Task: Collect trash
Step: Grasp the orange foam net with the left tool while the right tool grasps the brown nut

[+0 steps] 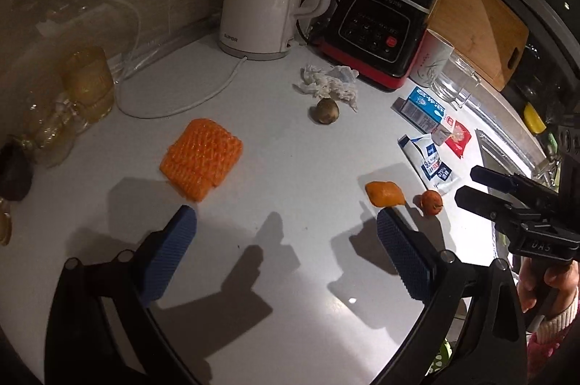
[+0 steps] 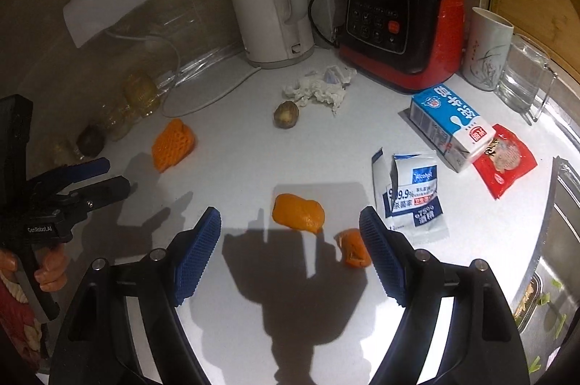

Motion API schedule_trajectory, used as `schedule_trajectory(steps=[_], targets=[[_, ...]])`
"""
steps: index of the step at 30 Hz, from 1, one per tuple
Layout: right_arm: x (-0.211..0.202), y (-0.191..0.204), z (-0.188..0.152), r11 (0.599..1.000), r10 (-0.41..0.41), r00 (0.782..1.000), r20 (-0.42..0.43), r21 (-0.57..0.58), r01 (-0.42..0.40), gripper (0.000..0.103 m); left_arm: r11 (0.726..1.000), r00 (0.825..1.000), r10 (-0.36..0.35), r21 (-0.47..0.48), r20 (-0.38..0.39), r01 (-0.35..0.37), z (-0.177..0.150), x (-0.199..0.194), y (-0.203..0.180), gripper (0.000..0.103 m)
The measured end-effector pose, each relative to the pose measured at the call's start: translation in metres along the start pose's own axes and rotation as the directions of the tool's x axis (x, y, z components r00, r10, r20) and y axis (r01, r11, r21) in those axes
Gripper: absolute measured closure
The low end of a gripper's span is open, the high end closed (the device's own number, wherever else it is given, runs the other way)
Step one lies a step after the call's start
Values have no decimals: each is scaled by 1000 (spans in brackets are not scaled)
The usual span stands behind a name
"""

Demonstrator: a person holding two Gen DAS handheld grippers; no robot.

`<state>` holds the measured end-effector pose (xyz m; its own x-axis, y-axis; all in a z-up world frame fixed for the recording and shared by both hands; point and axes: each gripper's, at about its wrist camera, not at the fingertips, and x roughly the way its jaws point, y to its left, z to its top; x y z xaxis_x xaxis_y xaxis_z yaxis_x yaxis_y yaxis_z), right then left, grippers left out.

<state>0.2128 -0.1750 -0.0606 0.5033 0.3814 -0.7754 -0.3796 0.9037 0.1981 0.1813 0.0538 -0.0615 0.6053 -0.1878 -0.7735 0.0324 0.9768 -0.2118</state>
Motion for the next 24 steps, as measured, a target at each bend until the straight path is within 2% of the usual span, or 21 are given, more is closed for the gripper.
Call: schedule_trajectory(steps=[2,5,10,16,18,20,23,24], targets=[[15,-1,5,1000,1,1000,-14,4,-1,24,1000,1000,8,6,-8,-8,9,19,12,8],[38,-2,14,1000,-8,999,-36,9,8,24,996,997,68,52,-23,-67,21,48,26,8],[68,-3,34,1000,-19,999,-46,19,20,24,992,994,101,78,-45,-97,37,82,45,8],[111,3,67,999,-32,997,-68,26,34,24,980,988,145,145,-61,-135,43,106,45,8],[128,9,77,999,-46,995,-86,13,48,25,976,985,157,165,-67,-144,42,110,43,13],[145,12,86,998,-60,992,-109,7,62,30,976,985,153,168,-80,-138,42,114,43,20],[166,14,94,997,-79,986,-147,16,82,41,978,982,161,151,-100,-145,42,119,45,26],[172,14,95,996,-83,984,-158,22,87,47,978,981,165,147,-99,-150,42,120,44,33]])
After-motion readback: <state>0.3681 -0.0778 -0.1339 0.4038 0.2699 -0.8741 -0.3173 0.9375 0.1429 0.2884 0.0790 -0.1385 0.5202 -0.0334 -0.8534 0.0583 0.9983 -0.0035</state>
